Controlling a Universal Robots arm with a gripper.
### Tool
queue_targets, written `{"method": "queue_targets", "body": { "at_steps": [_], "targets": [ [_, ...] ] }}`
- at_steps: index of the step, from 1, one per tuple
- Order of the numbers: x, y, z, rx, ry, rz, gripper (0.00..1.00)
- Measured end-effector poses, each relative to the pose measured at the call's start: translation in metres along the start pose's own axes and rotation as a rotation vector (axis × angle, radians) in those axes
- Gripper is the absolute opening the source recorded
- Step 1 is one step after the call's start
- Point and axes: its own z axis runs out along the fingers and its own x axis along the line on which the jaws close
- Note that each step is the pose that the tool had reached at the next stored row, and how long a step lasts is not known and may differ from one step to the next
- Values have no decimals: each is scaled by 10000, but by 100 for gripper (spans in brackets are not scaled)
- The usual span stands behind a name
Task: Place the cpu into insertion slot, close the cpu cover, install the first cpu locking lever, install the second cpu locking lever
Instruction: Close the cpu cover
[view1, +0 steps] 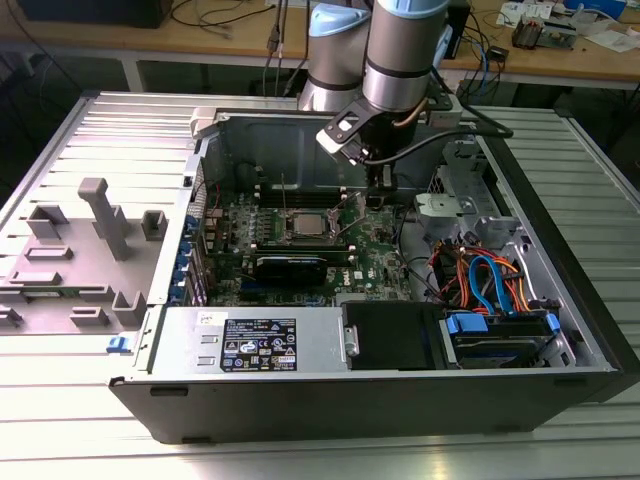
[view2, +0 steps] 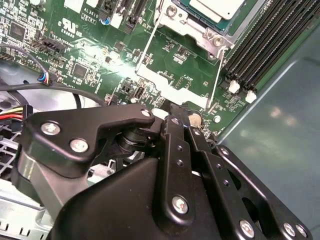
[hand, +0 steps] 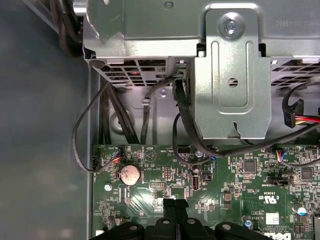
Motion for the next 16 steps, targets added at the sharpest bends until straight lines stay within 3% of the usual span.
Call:
{"method": "queue_targets", "body": {
  "at_steps": [1, 3, 9, 11, 16],
  "targets": [
    [0, -3, 0, 54, -1, 1, 11],
    [0, -7, 0, 93, 1, 2, 11],
    [0, -62, -1, 104, 1, 0, 11],
    [1, -113, -2, 111, 0, 0, 11],
    [1, -135, -12, 164, -1, -1, 11]
  ]
}}
